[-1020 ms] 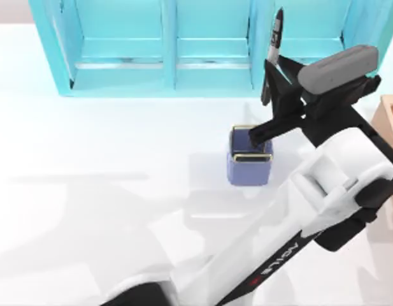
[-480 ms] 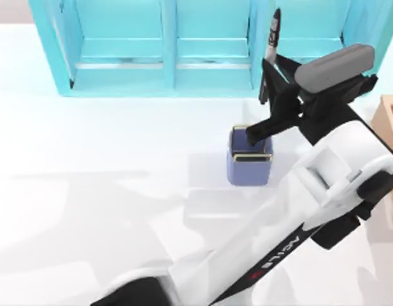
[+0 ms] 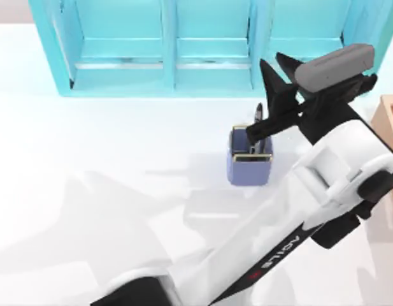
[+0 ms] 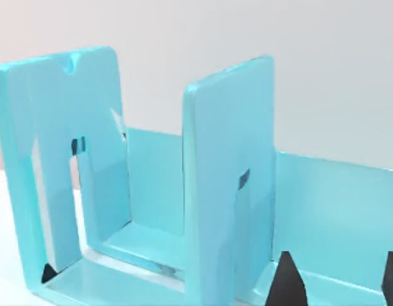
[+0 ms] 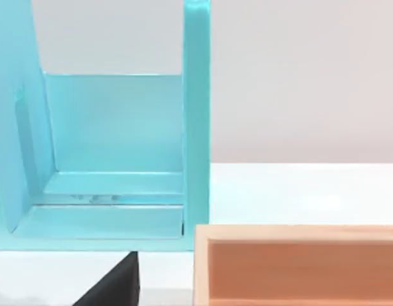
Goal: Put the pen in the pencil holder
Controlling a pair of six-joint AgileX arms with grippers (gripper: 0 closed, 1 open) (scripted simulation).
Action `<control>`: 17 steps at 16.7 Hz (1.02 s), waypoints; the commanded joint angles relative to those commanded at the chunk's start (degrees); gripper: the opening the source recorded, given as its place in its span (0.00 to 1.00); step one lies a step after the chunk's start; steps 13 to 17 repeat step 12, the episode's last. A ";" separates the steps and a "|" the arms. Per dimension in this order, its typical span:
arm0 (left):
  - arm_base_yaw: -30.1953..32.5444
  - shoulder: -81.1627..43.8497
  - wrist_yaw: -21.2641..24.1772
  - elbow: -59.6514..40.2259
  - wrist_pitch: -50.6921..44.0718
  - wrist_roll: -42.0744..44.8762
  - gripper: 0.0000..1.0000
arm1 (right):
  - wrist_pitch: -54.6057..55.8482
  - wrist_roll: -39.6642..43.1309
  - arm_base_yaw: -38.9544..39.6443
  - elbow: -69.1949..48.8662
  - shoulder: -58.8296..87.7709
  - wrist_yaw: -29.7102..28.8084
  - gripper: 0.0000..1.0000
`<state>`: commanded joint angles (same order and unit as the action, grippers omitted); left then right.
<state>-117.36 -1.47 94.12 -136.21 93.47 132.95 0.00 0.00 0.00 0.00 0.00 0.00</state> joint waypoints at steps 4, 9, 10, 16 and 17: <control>0.00 0.00 0.00 0.00 0.00 0.00 0.83 | 0.00 0.00 0.00 0.00 0.00 0.00 1.00; 0.00 0.00 0.00 0.00 0.00 0.00 1.00 | 0.00 0.00 0.00 0.00 0.00 0.00 1.00; 0.00 0.00 0.00 0.00 0.00 0.00 1.00 | 0.00 0.00 0.00 0.00 0.00 0.00 1.00; 0.00 0.00 0.00 0.00 0.00 0.00 1.00 | 0.00 0.00 0.00 0.00 0.00 0.00 1.00; 0.00 0.00 0.00 0.00 0.00 0.00 1.00 | 0.00 0.00 0.00 0.00 0.00 0.00 1.00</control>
